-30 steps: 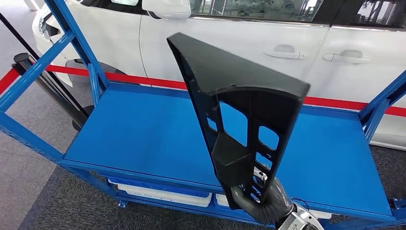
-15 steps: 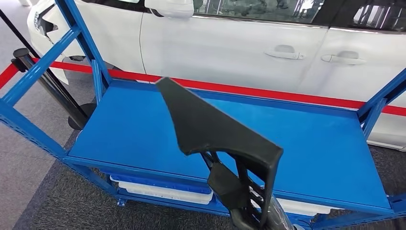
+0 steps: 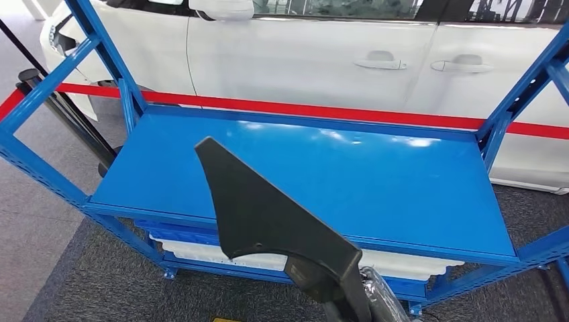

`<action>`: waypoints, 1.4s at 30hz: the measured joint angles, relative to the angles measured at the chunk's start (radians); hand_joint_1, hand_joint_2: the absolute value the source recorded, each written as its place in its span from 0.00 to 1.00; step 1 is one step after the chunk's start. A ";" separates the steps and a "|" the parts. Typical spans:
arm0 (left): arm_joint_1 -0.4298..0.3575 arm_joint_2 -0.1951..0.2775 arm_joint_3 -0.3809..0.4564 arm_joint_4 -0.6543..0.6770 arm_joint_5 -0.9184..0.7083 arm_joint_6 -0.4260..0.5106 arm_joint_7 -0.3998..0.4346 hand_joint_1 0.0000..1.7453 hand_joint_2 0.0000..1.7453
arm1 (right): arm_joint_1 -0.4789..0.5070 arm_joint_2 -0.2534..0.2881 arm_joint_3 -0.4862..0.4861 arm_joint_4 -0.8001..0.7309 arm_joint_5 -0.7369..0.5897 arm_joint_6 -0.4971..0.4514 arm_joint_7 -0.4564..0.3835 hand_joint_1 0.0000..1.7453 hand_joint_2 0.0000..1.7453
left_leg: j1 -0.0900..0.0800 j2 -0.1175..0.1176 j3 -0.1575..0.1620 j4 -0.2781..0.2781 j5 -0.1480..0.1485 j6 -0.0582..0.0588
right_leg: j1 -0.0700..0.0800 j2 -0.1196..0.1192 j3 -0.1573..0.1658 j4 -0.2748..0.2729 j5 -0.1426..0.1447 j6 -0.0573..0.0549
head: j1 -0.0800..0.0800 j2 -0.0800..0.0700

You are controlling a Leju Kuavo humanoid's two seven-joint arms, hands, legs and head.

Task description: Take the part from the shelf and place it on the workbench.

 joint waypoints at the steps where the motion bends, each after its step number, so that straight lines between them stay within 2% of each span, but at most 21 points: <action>1: 0.000 0.000 0.000 -0.001 -0.001 0.000 0.001 0.00 0.00 | 0.002 0.000 0.000 0.000 0.000 0.000 0.000 1.00 1.00 | 0.000 0.000 -0.010 0.062 -0.034 -0.002 | 0.003 0.000 -0.014 0.002 0.010 -0.002 | 0.000 0.000; 2: 0.000 0.000 0.000 -0.002 -0.001 0.000 0.001 0.00 0.00 | 0.003 0.000 0.000 0.000 0.000 0.000 0.000 1.00 1.00 | 0.000 0.000 -0.010 0.105 -0.046 -0.002 | 0.006 0.000 -0.027 0.004 0.019 -0.002 | 0.000 0.000; 4: 0.000 0.000 0.000 -0.004 -0.002 0.000 0.002 0.00 0.00 | 0.005 0.000 0.000 0.000 0.000 0.000 0.000 1.00 1.00 | -0.002 0.000 0.040 0.087 -0.012 0.004 | 0.011 0.000 -0.054 0.011 0.034 -0.002 | 0.000 0.000; 5: -0.001 0.000 0.000 -0.004 -0.003 0.000 0.002 0.00 0.00 | 0.005 0.000 0.000 0.000 0.000 0.000 0.000 1.00 1.00 | -0.004 -0.001 0.090 0.027 0.014 0.011 | 0.013 0.001 -0.065 0.015 0.041 -0.002 | 0.000 0.000; 7: -0.003 0.000 0.000 -0.009 -0.004 0.000 0.003 0.00 0.00 | 0.007 0.000 0.000 0.000 -0.001 0.000 0.000 1.00 1.00 | -0.011 -0.002 0.196 -0.122 0.026 0.027 | 0.016 0.001 -0.083 0.023 0.053 0.004 | 0.000 0.000; 9: -0.005 -0.001 -0.001 -0.015 -0.006 -0.001 0.004 0.00 0.00 | 0.008 0.000 0.000 0.000 -0.002 -0.001 0.000 1.00 1.00 | -0.019 -0.003 0.239 -0.200 0.014 0.037 | 0.015 0.000 -0.089 0.026 0.066 0.014 | 0.000 0.000; 12: -0.004 -0.002 -0.001 -0.022 -0.007 -0.003 0.006 0.00 0.00 | 0.016 0.001 -0.002 0.000 0.006 -0.013 0.004 1.00 1.00 | -0.017 0.002 0.228 -0.218 0.039 0.054 | 0.011 0.002 -0.097 0.031 0.069 0.031 | 0.000 0.000; 13: -0.004 -0.003 0.000 -0.027 -0.006 -0.004 0.006 0.00 0.00 | 0.023 0.003 -0.004 0.000 0.014 -0.022 0.008 1.00 1.00 | -0.014 0.005 0.219 -0.223 0.052 0.062 | 0.011 0.003 -0.106 0.051 0.042 0.035 | 0.000 0.000; 15: -0.004 -0.003 0.000 -0.035 -0.002 -0.008 0.004 0.00 0.00 | 0.042 0.006 -0.009 -0.002 0.034 -0.046 0.015 1.00 1.00 | -0.012 0.009 0.194 -0.227 0.076 0.073 | 0.007 0.005 -0.136 0.143 -0.054 0.042 | 0.000 0.000; 17: -0.003 -0.003 0.000 -0.045 0.005 -0.014 0.002 0.00 0.00 | 0.064 0.006 -0.017 -0.006 0.043 -0.070 0.019 1.00 1.00 | -0.013 0.010 0.165 -0.223 0.096 0.072 | 0.001 0.005 -0.156 0.255 -0.118 0.049 | 0.000 0.000; 19: -0.003 -0.002 0.000 -0.053 0.010 -0.018 0.000 0.00 0.00 | 0.083 0.006 -0.027 -0.013 0.046 -0.087 0.019 1.00 1.00 | -0.012 0.011 0.139 -0.214 0.112 0.068 | -0.004 0.005 -0.144 0.294 -0.107 0.055 | 0.000 0.000; 26: -0.003 -0.002 0.000 -0.056 0.012 -0.019 -0.001 0.00 0.00 | 0.092 0.006 -0.033 -0.018 0.047 -0.094 0.018 1.00 1.00 | -0.011 0.011 0.124 -0.208 0.118 0.065 | -0.007 0.004 -0.119 0.274 -0.077 0.057 | 0.000 0.000; 29: -0.004 -0.002 0.001 -0.068 0.014 -0.022 -0.003 0.00 0.00 | 0.112 0.006 -0.047 -0.033 0.052 -0.101 0.018 1.00 1.00 | -0.009 0.011 0.090 -0.183 0.131 0.049 | -0.011 0.005 0.006 0.100 -0.040 0.056 | 0.000 0.000; 30: -0.003 -0.001 0.002 -0.074 0.015 -0.022 -0.004 0.00 0.00 | 0.121 0.006 -0.053 -0.040 0.054 -0.103 0.017 1.00 1.00 | -0.008 0.010 0.072 -0.160 0.117 0.035 | -0.010 0.004 0.031 0.042 -0.031 0.041 | 0.000 0.000; 31: -0.002 -0.001 0.004 -0.079 0.015 -0.022 -0.005 0.00 0.00 | 0.128 0.006 -0.057 -0.045 0.055 -0.105 0.017 1.00 1.00 | -0.007 0.008 0.055 -0.126 0.084 0.022 | -0.007 0.004 0.027 0.019 -0.026 0.025 | 0.000 0.000; 33: 0.000 0.000 0.006 -0.085 0.017 -0.022 -0.006 0.00 0.00 | 0.138 0.006 -0.063 -0.051 0.059 -0.106 0.017 1.00 1.00 | -0.004 0.005 0.018 -0.008 -0.017 0.002 | -0.001 0.003 -0.008 0.006 0.005 -0.003 | 0.000 0.000; 35: -0.002 0.000 0.007 -0.087 0.022 -0.024 -0.005 0.00 0.00 | 0.145 0.006 -0.067 -0.051 0.071 -0.112 0.019 1.00 1.00 | -0.004 0.005 0.013 0.091 -0.057 0.000 | 0.005 0.002 -0.040 0.009 0.028 -0.005 | 0.000 0.000; 36: -0.003 0.000 0.008 -0.089 0.026 -0.025 -0.004 0.00 0.00 | 0.151 0.006 -0.072 -0.052 0.077 -0.117 0.020 1.00 1.00 | -0.004 0.005 0.031 0.100 -0.040 0.003 | 0.007 0.002 -0.055 0.012 0.039 -0.004 | 0.000 0.000; 38: -0.004 0.000 0.011 -0.098 0.031 -0.031 0.002 0.00 0.00 | 0.176 0.006 -0.088 -0.057 0.084 -0.128 0.018 1.00 1.00 | -0.008 0.004 0.116 0.017 0.015 0.015 | 0.012 0.002 -0.084 0.019 0.057 -0.002 | 0.000 0.000; 40: -0.005 0.001 0.016 -0.112 0.032 -0.037 0.011 0.00 0.00 | 0.208 0.006 -0.113 -0.067 0.081 -0.136 0.008 1.00 1.00 | -0.015 0.003 0.226 -0.134 0.017 0.033 | 0.015 0.001 -0.102 0.027 0.073 0.004 | 0.000 0.000; 42: -0.006 0.000 0.022 -0.125 0.033 -0.043 0.018 0.00 0.00 | 0.239 0.006 -0.144 -0.077 0.074 -0.138 -0.008 1.00 1.00 | -0.023 0.002 0.275 -0.216 -0.003 0.044 | 0.013 0.000 -0.107 0.027 0.089 0.015 | 0.000 0.000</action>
